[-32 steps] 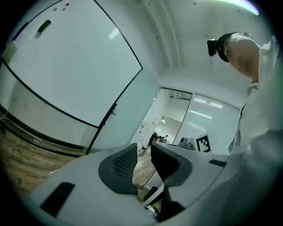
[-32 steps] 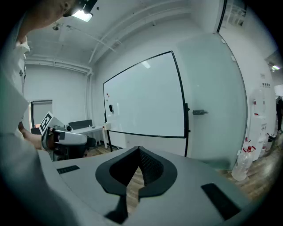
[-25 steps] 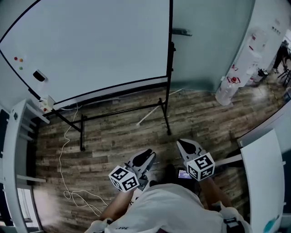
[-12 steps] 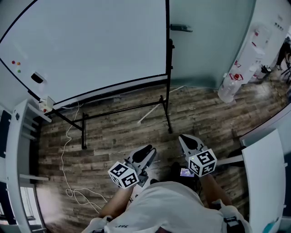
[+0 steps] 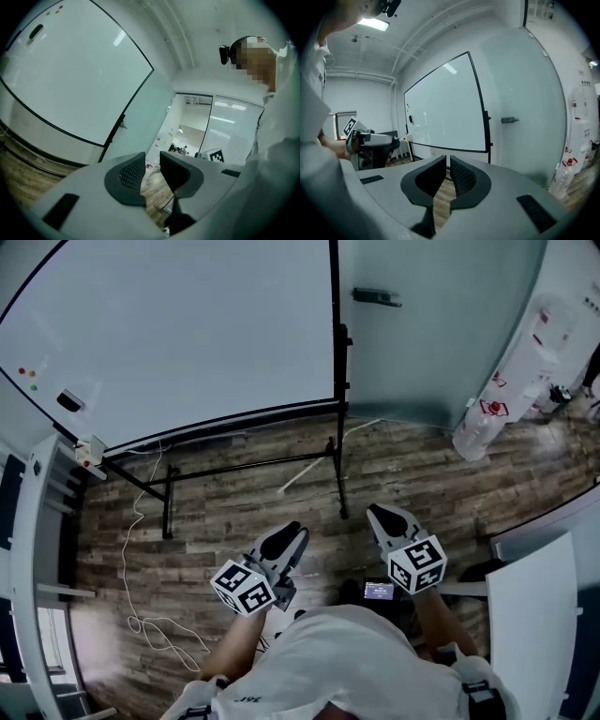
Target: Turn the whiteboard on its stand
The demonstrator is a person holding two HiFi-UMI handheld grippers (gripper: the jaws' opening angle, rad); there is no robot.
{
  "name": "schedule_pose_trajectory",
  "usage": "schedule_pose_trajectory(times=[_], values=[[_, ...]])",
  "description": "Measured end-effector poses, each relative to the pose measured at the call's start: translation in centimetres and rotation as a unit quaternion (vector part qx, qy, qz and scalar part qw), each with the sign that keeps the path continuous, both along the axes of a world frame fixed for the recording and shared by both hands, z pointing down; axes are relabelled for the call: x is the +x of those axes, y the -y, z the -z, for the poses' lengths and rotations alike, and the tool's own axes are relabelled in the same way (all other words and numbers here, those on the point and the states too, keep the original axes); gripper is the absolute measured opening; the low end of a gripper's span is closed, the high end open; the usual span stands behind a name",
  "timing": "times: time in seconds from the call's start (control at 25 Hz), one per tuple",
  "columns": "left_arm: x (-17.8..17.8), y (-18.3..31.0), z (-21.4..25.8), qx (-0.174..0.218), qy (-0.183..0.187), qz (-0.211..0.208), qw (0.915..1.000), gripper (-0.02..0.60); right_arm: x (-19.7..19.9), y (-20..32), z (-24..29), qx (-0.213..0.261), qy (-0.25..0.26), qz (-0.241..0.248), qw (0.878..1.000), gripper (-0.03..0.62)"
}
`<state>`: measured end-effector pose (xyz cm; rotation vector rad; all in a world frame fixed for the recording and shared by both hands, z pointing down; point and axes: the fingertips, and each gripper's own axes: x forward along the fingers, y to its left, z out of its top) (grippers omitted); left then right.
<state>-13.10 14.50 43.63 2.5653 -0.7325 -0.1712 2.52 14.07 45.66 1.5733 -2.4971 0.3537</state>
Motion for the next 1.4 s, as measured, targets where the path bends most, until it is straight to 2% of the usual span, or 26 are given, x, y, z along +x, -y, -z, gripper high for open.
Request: schedule_pose_trajectory(times=[0.36, 0.48, 0.72, 1.0, 1.4], values=[[4.0, 3.2, 1.0, 0.005, -0.001, 0.045, 0.9990, 0.104, 5.3, 3.0, 0.2, 0.004, -0.003, 0.025, 1.000, 0.033], [4.9, 3.6, 1.0, 0.005, 0.001, 0.050, 0.9987, 0.104, 6.3, 3.7, -0.1, 0.005, 0.002, 0.030, 1.000, 0.063], [6.0, 4.8, 0.8, 0.001, 0.004, 0.050, 0.9987, 0.104, 6.7, 4.9, -0.5, 0.004, 0.007, 0.041, 0.999, 0.095], [7.4, 8.1, 0.9, 0.010, 0.005, 0.028, 0.9995, 0.095, 7.9, 7.6, -0.3, 0.016, 0.005, 0.023, 1.000, 0.097], [7.0, 17.0, 0.9, 0.010, 0.015, 0.011, 0.9998, 0.086, 8.0, 15.0, 0.1, 0.016, -0.002, -0.006, 1.000, 0.097]])
